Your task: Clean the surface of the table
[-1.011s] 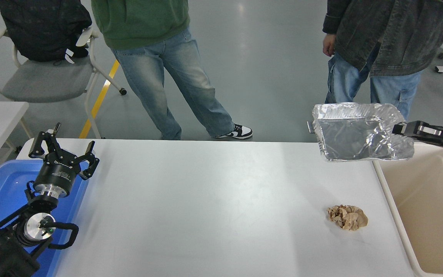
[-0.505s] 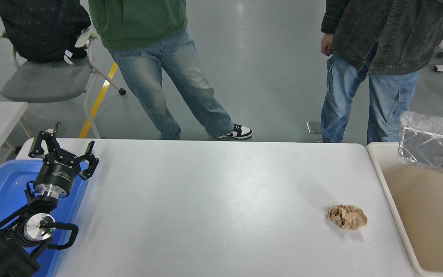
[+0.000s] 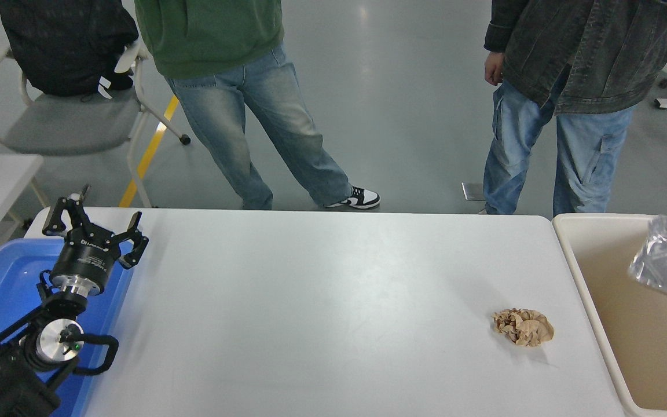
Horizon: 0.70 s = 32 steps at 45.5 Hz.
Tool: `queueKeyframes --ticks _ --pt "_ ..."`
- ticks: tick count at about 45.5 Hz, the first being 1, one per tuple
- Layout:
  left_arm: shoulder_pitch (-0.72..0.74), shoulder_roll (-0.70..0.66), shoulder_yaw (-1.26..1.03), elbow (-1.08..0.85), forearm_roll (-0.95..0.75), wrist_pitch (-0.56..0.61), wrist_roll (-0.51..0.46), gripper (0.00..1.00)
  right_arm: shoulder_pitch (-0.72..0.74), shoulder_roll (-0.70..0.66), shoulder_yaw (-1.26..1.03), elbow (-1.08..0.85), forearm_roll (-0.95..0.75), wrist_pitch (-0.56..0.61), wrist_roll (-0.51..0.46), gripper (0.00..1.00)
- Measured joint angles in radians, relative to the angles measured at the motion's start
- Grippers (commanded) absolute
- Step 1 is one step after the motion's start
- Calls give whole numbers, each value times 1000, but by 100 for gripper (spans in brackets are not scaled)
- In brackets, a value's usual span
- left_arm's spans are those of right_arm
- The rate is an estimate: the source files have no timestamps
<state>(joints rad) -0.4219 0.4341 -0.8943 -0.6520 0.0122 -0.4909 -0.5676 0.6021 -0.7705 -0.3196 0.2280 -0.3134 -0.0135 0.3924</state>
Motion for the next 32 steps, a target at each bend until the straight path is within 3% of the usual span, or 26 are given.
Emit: queueKeyframes --ticks 18,32 --pt "0 0 0 0 0 0 0 99 -100 204 102 -236 51 -20 -48 0" --pt "0 0 0 0 0 0 0 99 -116 299 213 -291 68 -81 -134 0"
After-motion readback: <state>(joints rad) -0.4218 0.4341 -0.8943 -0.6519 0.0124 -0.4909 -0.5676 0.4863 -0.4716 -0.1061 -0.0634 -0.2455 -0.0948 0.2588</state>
